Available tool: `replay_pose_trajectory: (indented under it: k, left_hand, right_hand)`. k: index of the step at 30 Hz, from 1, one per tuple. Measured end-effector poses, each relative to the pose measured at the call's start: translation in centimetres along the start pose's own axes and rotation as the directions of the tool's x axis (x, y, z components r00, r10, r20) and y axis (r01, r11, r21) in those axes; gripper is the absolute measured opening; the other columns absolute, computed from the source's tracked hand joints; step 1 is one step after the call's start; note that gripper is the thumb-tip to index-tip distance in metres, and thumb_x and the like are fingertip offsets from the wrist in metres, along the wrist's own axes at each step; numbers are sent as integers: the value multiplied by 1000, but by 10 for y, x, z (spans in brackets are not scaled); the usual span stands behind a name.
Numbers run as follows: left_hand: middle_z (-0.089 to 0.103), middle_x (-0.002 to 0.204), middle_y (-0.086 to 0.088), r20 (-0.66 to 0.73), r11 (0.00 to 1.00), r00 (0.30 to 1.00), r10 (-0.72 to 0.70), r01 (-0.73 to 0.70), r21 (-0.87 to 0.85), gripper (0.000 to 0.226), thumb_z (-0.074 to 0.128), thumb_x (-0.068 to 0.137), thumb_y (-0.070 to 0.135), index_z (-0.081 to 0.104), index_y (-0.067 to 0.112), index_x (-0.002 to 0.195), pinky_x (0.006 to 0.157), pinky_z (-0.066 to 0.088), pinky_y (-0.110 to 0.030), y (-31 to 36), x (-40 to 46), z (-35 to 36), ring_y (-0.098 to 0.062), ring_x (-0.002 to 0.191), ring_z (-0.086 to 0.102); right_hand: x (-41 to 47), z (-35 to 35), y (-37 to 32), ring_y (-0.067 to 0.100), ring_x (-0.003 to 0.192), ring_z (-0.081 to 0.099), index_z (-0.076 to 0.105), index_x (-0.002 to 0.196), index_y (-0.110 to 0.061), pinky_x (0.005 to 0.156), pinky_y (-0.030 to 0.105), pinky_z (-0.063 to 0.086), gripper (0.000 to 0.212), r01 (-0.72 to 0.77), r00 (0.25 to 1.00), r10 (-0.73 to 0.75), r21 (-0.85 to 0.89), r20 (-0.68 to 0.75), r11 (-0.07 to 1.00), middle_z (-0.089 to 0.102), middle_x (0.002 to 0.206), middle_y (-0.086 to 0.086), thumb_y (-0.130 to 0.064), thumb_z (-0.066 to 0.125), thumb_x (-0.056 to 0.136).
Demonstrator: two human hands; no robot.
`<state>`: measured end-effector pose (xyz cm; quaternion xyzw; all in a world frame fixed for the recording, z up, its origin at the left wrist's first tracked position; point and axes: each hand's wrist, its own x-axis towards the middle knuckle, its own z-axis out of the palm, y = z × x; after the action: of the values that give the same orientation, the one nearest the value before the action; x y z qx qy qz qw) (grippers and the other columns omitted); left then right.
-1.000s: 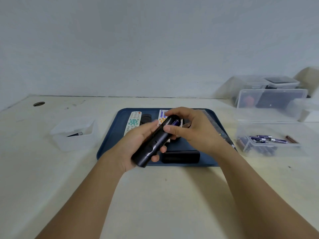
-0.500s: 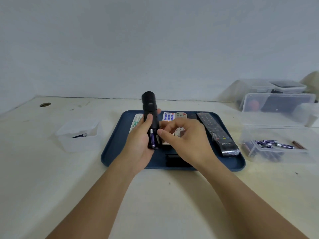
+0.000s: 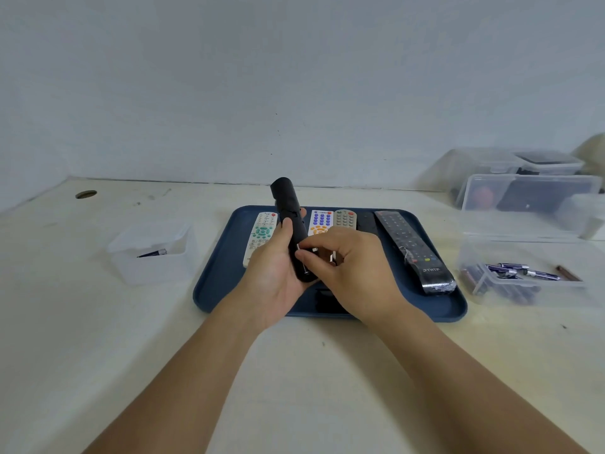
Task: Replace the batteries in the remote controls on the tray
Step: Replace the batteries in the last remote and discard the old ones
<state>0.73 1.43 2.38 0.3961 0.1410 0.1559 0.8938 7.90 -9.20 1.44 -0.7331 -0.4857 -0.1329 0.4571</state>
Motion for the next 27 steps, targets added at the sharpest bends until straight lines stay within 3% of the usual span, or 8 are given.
replay_pose_trajectory:
  k: [6, 10, 14, 18, 20, 24, 25, 27]
  left_hand:
    - [78, 96, -4, 26, 1000, 999, -24, 24, 6, 33, 36, 109, 30, 53, 22, 136, 76, 58, -38, -2, -2, -1, -19, 90, 76]
    - [77, 99, -4, 30, 998, 999, -25, 24, 54, 33, 35, 110, 24, 56, 23, 135, 73, 60, -36, -3, -2, 0, -17, 90, 75]
    - [74, 113, -5, 22, 992, 1000, -11, 8, 130, 33, 36, 110, 21, 59, 27, 132, 76, 61, -35, -7, -4, 1, -16, 97, 74]
    - [68, 119, -12, 27, 994, 1000, 4, -7, 106, 28, 37, 109, 20, 62, 23, 120, 88, 58, -38, -8, -2, 2, -21, 104, 70]
    - [71, 107, -9, 40, 998, 999, 23, -25, 49, 29, 36, 109, 20, 60, 21, 125, 82, 60, -37, -7, 0, 4, -22, 96, 71]
    - [69, 89, -9, 37, 973, 999, 31, -39, 226, 28, 39, 109, 29, 57, 20, 127, 61, 60, -36, -7, -3, 3, -21, 73, 68]
    - [71, 90, -9, 55, 947, 998, 15, -32, 320, 28, 39, 108, 31, 57, 20, 127, 54, 56, -33, -9, -5, 3, -20, 68, 66]
    - [72, 92, -12, 107, 902, 994, -13, -35, 430, 27, 39, 108, 33, 57, 19, 124, 43, 43, -26, -13, -6, 1, -20, 56, 59]
  right_hand:
    - [-1, 3, 4, 2, 60, 56, 76, 83, -15, 59, 9, 36, 9, -101, 994, 92, 157, 63, 982, 63, 65, -13, -12, 71, 90]
    - [0, 2, 9, 6, 51, 46, 67, 82, -18, 55, 12, 33, 9, -132, 986, 113, 167, 119, 977, 56, 59, -9, -17, 70, 91]
    - [1, 4, 12, 11, 52, 42, 54, 82, -16, 54, 28, 40, 16, -140, 981, 112, 174, 158, 975, 54, 61, -3, -19, 67, 91]
    - [1, 1, 11, 6, 52, 44, 47, 84, -14, 55, 21, 38, 19, -187, 972, 148, 221, 181, 957, 57, 67, -1, -11, 65, 92]
    - [3, -1, 4, 9, 53, 49, 51, 89, -14, 53, 24, 42, 12, -303, 952, 266, 364, 148, 881, 61, 68, 3, -6, 59, 94]
    - [21, -47, 8, 7, 36, 29, 54, 88, -11, 33, 15, 22, 23, -515, 720, 681, 761, 133, 395, 45, 61, 3, 2, 39, 97]
    - [20, -69, 17, 6, 37, 25, 55, 86, -12, 32, 15, 18, 25, -541, 671, 728, 766, 144, 348, 43, 62, 4, 0, 37, 98]
    - [13, -112, 35, 7, 38, 25, 57, 81, -12, 34, 15, 14, 27, -644, 631, 765, 635, 127, 426, 43, 63, 4, -3, 38, 98]
